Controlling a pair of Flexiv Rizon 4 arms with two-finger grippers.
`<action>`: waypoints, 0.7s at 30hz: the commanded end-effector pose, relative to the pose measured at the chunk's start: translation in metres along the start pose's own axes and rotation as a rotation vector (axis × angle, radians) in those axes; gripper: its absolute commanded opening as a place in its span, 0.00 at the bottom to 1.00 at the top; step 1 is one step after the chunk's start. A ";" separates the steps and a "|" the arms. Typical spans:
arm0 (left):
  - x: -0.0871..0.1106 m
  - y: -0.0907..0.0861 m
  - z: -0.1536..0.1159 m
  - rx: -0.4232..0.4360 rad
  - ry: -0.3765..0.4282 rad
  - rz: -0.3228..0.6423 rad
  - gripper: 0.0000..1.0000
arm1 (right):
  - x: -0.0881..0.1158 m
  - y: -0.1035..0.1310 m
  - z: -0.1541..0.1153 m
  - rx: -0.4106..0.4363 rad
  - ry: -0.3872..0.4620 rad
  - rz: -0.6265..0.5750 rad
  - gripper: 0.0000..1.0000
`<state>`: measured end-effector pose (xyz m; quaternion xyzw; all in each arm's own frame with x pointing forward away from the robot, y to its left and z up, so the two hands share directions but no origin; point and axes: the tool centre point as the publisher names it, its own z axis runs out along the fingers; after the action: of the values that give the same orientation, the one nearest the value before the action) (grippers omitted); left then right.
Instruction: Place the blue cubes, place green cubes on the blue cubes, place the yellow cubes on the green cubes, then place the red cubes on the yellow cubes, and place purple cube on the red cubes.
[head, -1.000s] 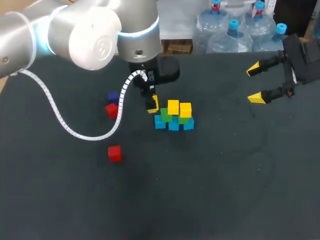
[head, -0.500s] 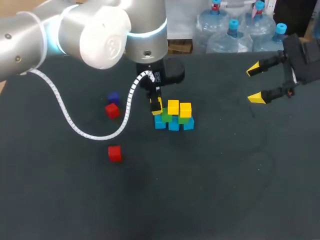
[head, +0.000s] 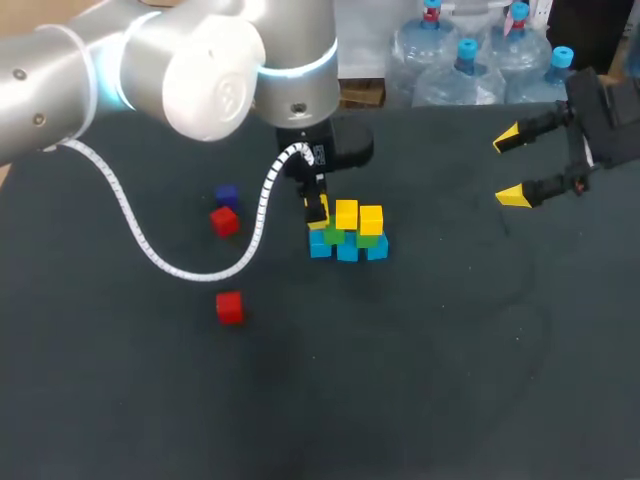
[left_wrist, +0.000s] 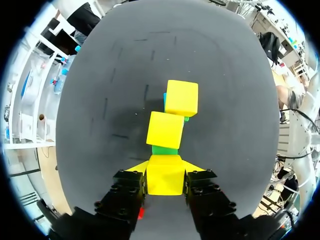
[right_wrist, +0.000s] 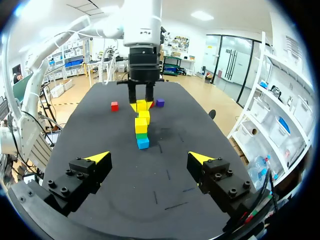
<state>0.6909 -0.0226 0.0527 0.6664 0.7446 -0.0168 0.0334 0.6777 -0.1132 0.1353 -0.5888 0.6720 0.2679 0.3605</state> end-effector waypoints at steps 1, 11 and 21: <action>-0.001 0.001 0.001 0.003 0.004 0.000 0.00 | 0.000 -0.001 0.001 0.000 -0.001 -0.001 1.00; -0.003 0.001 0.002 0.009 0.038 0.001 0.00 | 0.000 -0.001 0.001 0.000 -0.001 -0.001 1.00; -0.005 0.002 0.003 0.011 0.038 0.005 0.00 | 0.000 -0.001 0.001 0.000 -0.001 -0.001 1.00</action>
<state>0.6907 -0.0263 0.0499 0.6679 0.7439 -0.0079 0.0186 0.6777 -0.1132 0.1353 -0.5888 0.6720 0.2679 0.3605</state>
